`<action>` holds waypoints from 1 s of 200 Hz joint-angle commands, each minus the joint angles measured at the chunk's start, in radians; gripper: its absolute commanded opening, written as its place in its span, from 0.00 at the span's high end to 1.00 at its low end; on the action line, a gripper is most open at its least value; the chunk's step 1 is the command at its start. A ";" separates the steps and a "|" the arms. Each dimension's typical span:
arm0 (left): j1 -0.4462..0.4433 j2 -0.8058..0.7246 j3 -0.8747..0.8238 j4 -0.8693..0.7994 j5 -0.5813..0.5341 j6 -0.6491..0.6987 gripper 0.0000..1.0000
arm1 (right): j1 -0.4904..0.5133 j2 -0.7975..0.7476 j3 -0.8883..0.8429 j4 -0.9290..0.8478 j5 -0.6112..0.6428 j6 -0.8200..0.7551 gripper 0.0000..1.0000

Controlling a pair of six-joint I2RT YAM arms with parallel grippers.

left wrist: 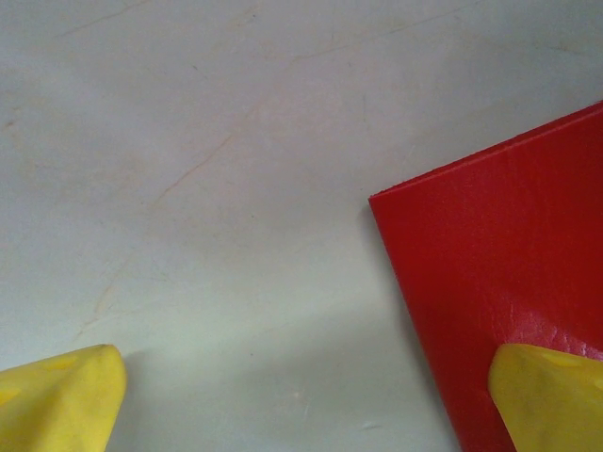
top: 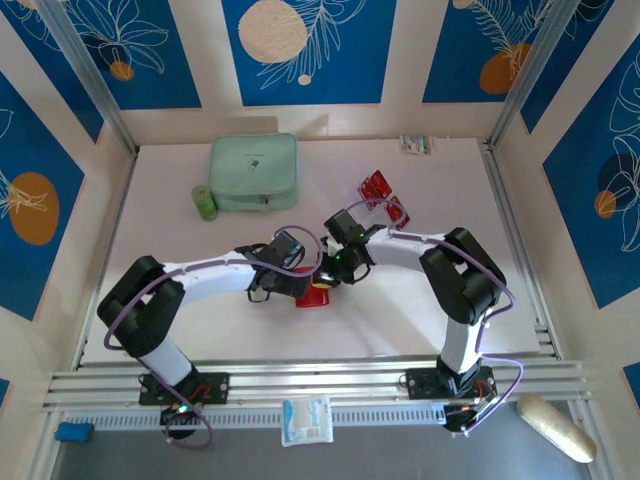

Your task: Put the credit cards into the card holder

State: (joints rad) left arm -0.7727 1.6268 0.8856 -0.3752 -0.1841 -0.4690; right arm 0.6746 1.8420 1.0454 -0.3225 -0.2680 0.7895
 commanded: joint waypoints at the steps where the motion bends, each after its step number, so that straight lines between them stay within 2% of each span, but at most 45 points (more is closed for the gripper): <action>1: -0.011 0.032 -0.014 -0.036 -0.008 0.006 0.00 | 0.025 0.083 -0.075 -0.003 0.015 0.017 1.00; 63: -0.010 0.041 -0.019 -0.031 -0.008 0.005 0.00 | 0.026 -0.038 0.012 -0.009 0.019 -0.012 1.00; 181: -0.011 0.037 -0.028 -0.029 -0.008 0.004 0.00 | 0.011 -0.073 0.015 0.031 0.047 -0.002 1.00; 200: -0.011 0.035 -0.027 -0.031 -0.010 0.004 0.00 | 0.011 -0.092 0.010 0.027 0.042 -0.005 0.80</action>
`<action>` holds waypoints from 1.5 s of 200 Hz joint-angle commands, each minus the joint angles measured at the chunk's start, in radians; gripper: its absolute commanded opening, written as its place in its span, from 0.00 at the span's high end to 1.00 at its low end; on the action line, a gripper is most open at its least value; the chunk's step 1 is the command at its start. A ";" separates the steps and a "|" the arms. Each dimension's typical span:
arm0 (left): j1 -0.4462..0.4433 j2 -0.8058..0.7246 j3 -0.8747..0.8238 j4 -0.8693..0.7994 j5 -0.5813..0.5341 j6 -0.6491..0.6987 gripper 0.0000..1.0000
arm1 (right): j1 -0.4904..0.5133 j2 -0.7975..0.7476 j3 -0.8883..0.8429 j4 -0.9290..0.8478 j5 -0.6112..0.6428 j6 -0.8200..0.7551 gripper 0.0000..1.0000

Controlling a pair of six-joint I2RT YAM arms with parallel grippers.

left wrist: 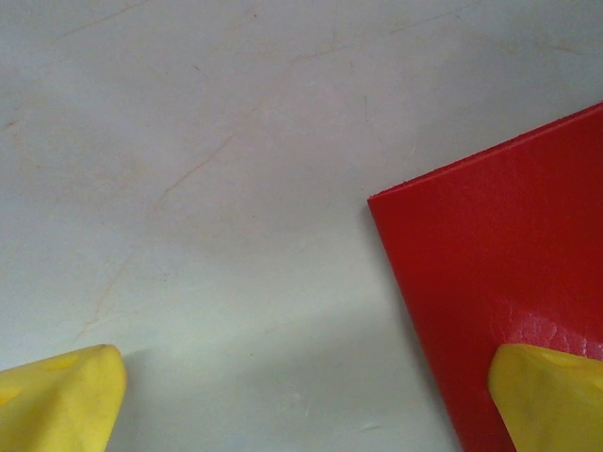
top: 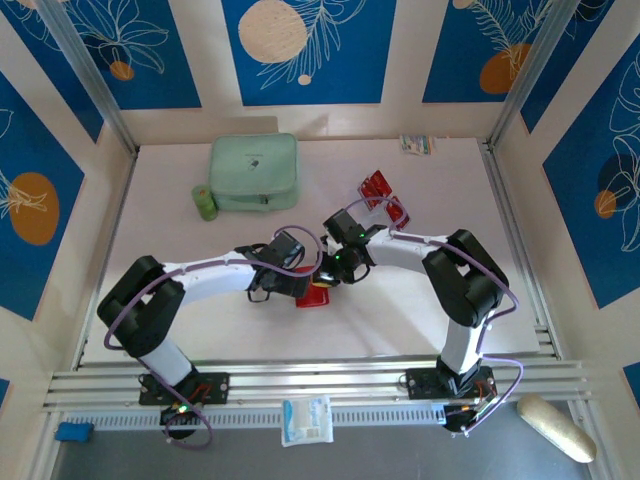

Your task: Put the credit cards into the card holder

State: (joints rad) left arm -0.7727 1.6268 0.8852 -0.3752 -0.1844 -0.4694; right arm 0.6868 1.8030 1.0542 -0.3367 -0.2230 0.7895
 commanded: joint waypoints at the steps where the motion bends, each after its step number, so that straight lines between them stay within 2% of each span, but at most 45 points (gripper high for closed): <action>1: -0.011 0.036 -0.025 -0.030 -0.010 0.005 0.00 | -0.001 -0.053 0.001 0.041 -0.004 -0.006 0.79; 9: -0.011 0.034 -0.025 -0.033 -0.009 0.005 0.00 | 0.000 -0.066 0.001 0.035 0.000 -0.006 0.74; 56: -0.010 0.014 -0.003 -0.045 -0.008 -0.003 0.00 | -0.030 -0.167 -0.031 -0.014 0.021 -0.010 0.70; 75: -0.008 -0.011 0.020 -0.057 -0.006 -0.009 0.00 | -0.062 -0.222 -0.072 -0.032 0.036 -0.009 0.69; 112: -0.010 -0.068 0.084 -0.093 -0.013 -0.014 0.00 | -0.151 -0.372 -0.187 -0.061 0.058 -0.014 0.60; 154: 0.002 -0.164 0.132 -0.129 -0.079 -0.004 0.00 | -0.274 -0.613 -0.307 -0.115 0.123 -0.063 0.36; 182: 0.031 -0.253 0.125 -0.129 -0.147 0.006 0.00 | -0.354 -0.748 -0.344 -0.166 0.230 -0.133 0.26; 198: 0.061 -0.321 0.092 -0.104 -0.197 0.023 0.00 | -0.393 -0.800 -0.360 -0.181 0.328 -0.161 0.15; 213: 0.107 -0.386 0.045 -0.071 -0.224 0.044 0.00 | -0.438 -0.855 -0.396 -0.147 0.396 -0.188 0.09; 226: 0.146 -0.440 -0.010 -0.012 -0.245 0.087 0.00 | -0.474 -0.904 -0.446 -0.075 0.451 -0.196 0.00; 259: 0.265 -0.568 -0.181 0.133 -0.305 0.179 0.00 | -0.530 -0.968 -0.547 0.111 0.562 -0.267 0.01; 300: 0.369 -0.619 -0.322 0.297 -0.435 0.279 0.00 | -0.578 -0.920 -0.589 0.289 0.672 -0.364 0.01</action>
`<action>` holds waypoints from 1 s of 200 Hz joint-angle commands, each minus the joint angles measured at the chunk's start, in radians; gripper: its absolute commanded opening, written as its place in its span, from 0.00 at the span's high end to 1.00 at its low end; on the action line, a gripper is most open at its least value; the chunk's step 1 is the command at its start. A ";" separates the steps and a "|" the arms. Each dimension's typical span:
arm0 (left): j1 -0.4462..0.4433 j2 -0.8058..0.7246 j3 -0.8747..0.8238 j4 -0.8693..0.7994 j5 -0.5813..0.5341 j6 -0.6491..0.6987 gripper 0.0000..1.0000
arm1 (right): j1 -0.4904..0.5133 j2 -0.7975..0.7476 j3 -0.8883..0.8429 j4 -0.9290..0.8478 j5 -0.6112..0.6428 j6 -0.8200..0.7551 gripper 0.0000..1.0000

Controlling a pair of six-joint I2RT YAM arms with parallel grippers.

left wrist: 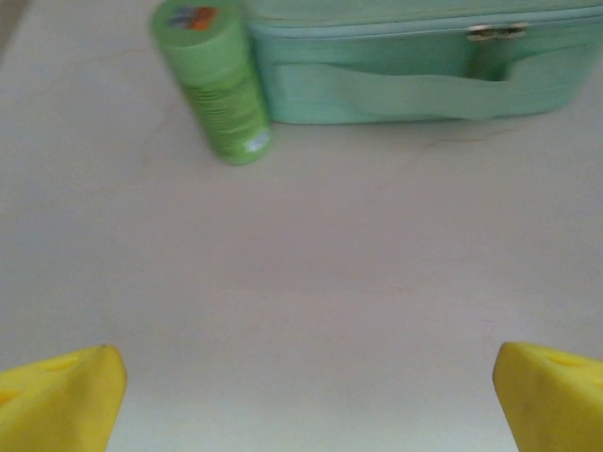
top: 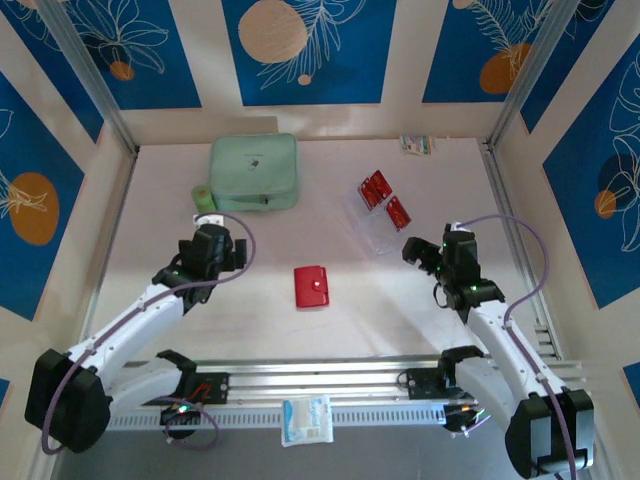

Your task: Put the credit cards into the card holder

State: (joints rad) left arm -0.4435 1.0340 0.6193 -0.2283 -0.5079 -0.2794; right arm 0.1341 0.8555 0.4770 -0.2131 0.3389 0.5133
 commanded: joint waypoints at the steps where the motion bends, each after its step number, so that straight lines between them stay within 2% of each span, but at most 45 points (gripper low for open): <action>1: 0.042 -0.027 -0.061 0.157 -0.113 0.090 0.00 | -0.027 0.029 -0.012 0.169 0.114 -0.090 0.01; 27: 0.086 -0.026 -0.175 0.393 -0.196 0.163 0.00 | -0.046 0.120 -0.020 0.280 0.172 -0.135 0.01; 58: 0.141 -0.010 -0.229 0.589 -0.201 0.270 0.00 | -0.053 0.247 -0.036 0.424 0.203 -0.199 0.01; 91: 0.199 0.027 -0.237 0.705 -0.132 0.333 0.00 | -0.056 0.344 -0.062 0.604 0.158 -0.257 0.01; 115: 0.241 0.092 -0.242 0.784 -0.079 0.330 0.00 | -0.056 0.410 -0.064 0.710 0.124 -0.298 0.01; 144: 0.251 0.191 -0.259 0.937 0.015 0.318 0.00 | -0.056 0.464 -0.087 0.851 0.061 -0.345 0.01; 200: 0.260 0.414 -0.286 1.153 0.004 0.323 0.00 | -0.074 0.544 -0.122 1.030 -0.014 -0.390 0.01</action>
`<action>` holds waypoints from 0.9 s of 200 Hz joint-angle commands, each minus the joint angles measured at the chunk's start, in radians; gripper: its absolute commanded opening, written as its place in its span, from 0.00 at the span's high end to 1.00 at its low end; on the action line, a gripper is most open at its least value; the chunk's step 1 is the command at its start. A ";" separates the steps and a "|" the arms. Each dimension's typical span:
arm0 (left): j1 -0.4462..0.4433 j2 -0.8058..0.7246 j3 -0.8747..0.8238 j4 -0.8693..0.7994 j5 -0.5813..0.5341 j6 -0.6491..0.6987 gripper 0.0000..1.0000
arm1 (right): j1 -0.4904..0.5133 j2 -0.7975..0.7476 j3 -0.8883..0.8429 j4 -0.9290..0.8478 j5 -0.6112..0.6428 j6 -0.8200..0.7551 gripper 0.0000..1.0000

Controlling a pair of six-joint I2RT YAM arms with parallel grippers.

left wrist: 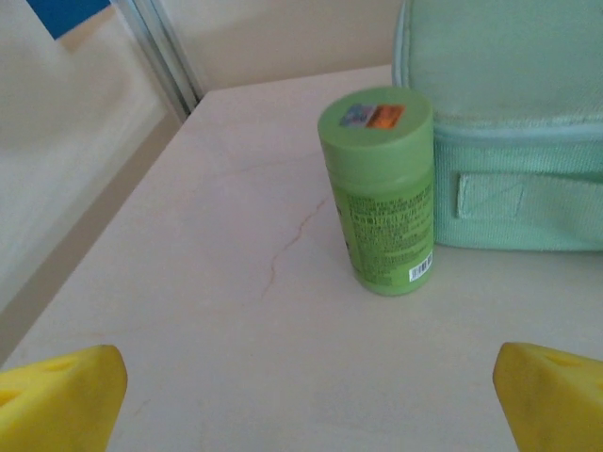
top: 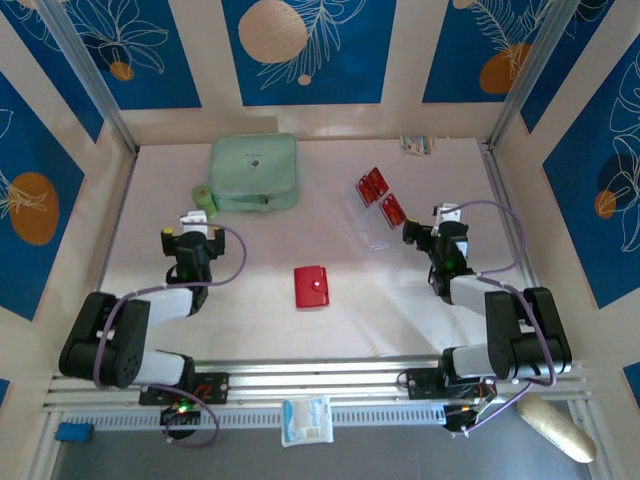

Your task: Put the credit cards into the card holder

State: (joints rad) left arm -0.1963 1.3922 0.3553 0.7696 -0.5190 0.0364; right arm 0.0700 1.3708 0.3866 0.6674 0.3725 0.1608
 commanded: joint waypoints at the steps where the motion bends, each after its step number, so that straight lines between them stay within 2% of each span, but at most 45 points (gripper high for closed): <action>1: 0.013 0.056 -0.020 0.156 0.016 0.007 0.00 | -0.011 0.031 -0.032 0.152 -0.048 -0.039 0.01; 31: 0.014 0.111 -0.003 0.193 0.065 0.025 0.00 | -0.014 0.084 -0.051 0.240 -0.063 -0.040 0.01; 67: 0.026 0.121 0.034 0.121 0.130 0.025 0.00 | -0.012 0.157 -0.043 0.296 -0.092 -0.058 0.01; 80: 0.036 0.124 0.053 0.084 0.158 0.019 0.00 | -0.012 0.147 -0.012 0.213 -0.109 -0.063 0.01; 124: 0.080 0.133 0.104 -0.016 0.278 0.001 0.00 | -0.052 0.155 0.019 0.166 -0.182 -0.041 0.01; 133: 0.089 0.137 0.105 -0.015 0.335 0.010 0.00 | -0.052 0.154 0.019 0.162 -0.182 -0.041 0.01; 146: 0.115 0.136 0.092 -0.001 0.480 0.023 0.00 | -0.052 0.155 0.019 0.162 -0.183 -0.040 0.01; 162: 0.141 0.155 0.023 0.129 0.606 0.036 0.01 | -0.052 0.154 0.020 0.161 -0.182 -0.040 0.01; 169: 0.149 0.188 0.000 0.236 0.622 0.031 0.00 | -0.052 0.154 0.020 0.162 -0.182 -0.040 0.01; 180: 0.150 0.159 0.037 0.103 0.593 0.020 0.01 | -0.052 0.152 0.018 0.165 -0.181 -0.040 0.01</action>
State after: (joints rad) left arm -0.0681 1.5417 0.3992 0.8627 -0.0536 0.0589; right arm 0.0208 1.5223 0.3855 0.8249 0.2085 0.1265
